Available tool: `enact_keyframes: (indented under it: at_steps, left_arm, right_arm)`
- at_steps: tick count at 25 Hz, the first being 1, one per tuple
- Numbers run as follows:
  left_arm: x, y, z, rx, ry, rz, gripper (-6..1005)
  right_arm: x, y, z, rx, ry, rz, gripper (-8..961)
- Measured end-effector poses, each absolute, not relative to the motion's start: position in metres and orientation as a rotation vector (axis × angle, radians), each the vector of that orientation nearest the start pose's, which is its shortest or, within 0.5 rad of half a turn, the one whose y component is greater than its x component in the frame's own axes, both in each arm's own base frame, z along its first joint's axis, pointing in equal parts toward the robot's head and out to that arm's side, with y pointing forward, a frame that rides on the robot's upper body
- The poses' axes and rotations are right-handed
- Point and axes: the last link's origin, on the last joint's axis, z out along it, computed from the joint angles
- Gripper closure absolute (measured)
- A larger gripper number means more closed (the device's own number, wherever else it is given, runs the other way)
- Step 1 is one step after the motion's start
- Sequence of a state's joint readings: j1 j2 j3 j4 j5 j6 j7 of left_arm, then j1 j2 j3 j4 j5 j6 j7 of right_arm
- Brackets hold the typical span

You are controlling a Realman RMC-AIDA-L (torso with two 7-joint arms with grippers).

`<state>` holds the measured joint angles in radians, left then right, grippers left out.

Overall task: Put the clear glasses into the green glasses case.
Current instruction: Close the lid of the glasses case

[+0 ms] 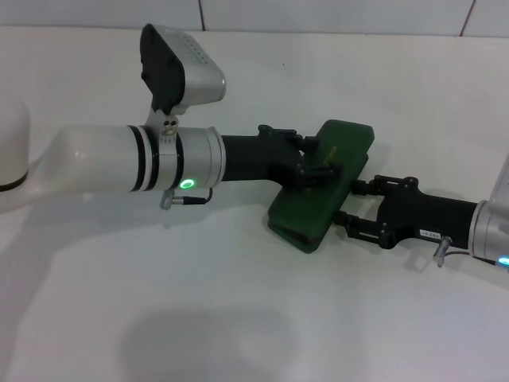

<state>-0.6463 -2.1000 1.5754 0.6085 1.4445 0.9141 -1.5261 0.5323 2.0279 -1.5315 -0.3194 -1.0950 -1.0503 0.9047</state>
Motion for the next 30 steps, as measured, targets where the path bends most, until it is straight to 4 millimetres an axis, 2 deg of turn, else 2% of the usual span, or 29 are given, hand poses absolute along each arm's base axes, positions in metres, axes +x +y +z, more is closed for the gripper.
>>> enact_keyframes:
  at_steps: [30]
  left_arm:
    - [-0.210, 0.375, -0.107, -2.653, -0.676, -0.396, 390]
  right_arm:
    - [0.261, 0.324, -0.078, -2.641, 0.373, 0.655, 351]
